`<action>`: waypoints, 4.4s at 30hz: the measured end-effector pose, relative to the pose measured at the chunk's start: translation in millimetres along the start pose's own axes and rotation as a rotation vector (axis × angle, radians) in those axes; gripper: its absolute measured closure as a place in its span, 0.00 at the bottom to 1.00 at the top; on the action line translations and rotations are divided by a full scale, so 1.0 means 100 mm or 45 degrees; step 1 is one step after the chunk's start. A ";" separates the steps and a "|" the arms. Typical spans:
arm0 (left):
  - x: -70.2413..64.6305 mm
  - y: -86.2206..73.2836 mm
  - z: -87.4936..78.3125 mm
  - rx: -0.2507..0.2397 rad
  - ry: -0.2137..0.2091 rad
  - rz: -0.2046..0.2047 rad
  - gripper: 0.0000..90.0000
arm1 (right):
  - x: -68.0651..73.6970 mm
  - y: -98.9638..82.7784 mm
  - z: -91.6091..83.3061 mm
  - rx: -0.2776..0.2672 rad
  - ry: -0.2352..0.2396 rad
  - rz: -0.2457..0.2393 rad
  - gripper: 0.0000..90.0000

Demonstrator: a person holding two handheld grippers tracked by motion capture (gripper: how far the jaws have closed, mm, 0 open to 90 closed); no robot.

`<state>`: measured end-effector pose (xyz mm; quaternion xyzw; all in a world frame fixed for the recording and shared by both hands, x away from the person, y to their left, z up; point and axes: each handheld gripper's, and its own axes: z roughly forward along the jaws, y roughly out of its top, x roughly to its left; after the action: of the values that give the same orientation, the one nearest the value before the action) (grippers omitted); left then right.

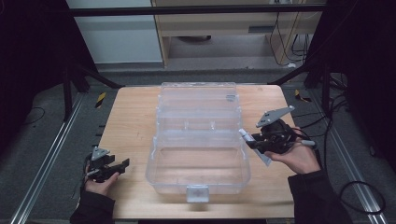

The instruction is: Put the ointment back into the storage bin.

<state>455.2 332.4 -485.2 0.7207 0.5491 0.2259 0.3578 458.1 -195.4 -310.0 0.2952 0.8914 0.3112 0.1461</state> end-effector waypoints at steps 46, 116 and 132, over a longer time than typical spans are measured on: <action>0.01 0.00 -0.01 -0.005 0.000 -0.003 0.36 | 0.46 0.39 1.03 0.372 0.334 -0.490 0.77; 0.01 0.00 0.00 -0.001 0.001 -0.001 0.36 | 0.60 0.08 1.69 0.592 0.366 -0.596 0.72; 0.01 0.00 0.00 0.000 0.004 -0.001 0.36 | 0.41 0.05 1.07 0.247 0.223 -0.243 0.49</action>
<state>455.0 333.8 -485.3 0.7202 0.5500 0.2269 0.3570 475.9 -116.7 -391.7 0.1937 0.9506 0.2330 0.0676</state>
